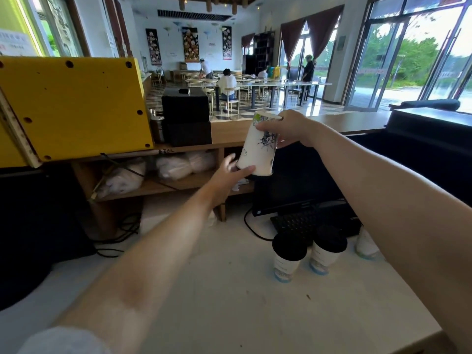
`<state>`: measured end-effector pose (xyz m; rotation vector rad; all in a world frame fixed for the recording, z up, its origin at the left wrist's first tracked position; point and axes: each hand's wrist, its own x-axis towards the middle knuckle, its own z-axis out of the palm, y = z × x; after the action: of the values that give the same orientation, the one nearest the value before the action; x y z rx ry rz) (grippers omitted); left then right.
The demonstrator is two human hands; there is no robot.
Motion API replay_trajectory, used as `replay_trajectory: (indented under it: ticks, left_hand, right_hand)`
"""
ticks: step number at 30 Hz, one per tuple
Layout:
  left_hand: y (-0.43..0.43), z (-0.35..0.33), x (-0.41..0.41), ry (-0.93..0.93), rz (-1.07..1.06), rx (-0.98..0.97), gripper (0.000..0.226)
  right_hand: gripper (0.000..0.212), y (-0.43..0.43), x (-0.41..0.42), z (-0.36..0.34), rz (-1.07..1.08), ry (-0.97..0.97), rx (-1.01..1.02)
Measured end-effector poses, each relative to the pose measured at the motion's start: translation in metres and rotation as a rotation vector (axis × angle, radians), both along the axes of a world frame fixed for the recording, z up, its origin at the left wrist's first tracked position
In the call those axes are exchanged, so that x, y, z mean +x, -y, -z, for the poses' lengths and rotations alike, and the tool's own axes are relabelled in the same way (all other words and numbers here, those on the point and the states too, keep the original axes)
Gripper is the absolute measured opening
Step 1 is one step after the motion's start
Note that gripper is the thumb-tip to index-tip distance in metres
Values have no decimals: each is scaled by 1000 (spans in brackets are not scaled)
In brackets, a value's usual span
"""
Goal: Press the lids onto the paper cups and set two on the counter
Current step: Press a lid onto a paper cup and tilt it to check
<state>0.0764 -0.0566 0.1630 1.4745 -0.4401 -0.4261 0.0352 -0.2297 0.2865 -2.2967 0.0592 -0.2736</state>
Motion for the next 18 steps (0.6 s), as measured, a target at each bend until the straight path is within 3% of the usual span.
replay_trajectory:
  ticks: [3, 5, 9, 12, 13, 16, 18]
  left_hand:
    - [6, 28, -24, -468, 75, -386, 88]
    - [15, 32, -38, -567, 139, -597, 79]
    - [22, 16, -40, -545, 59, -778, 50]
    - [18, -10, -29, -541, -62, -803, 47]
    - [17, -18, -25, -541, -99, -821, 48]
    - [16, -42, -19, -511, -164, -856, 34]
    - [16, -56, -16, -433, -172, -810, 27]
  right_hand:
    - [64, 0, -2, 5, -29, -25, 100]
    - [67, 0, -3, 10, -48, -51, 165]
    - [54, 9, -8, 16, -59, -19, 298]
    - [34, 19, -17, 20, -105, -13, 379]
    - [33, 22, -19, 23, -119, -23, 393]
    - [58, 27, -23, 37, -111, -64, 340]
    - [60, 25, -27, 46, -104, -75, 309]
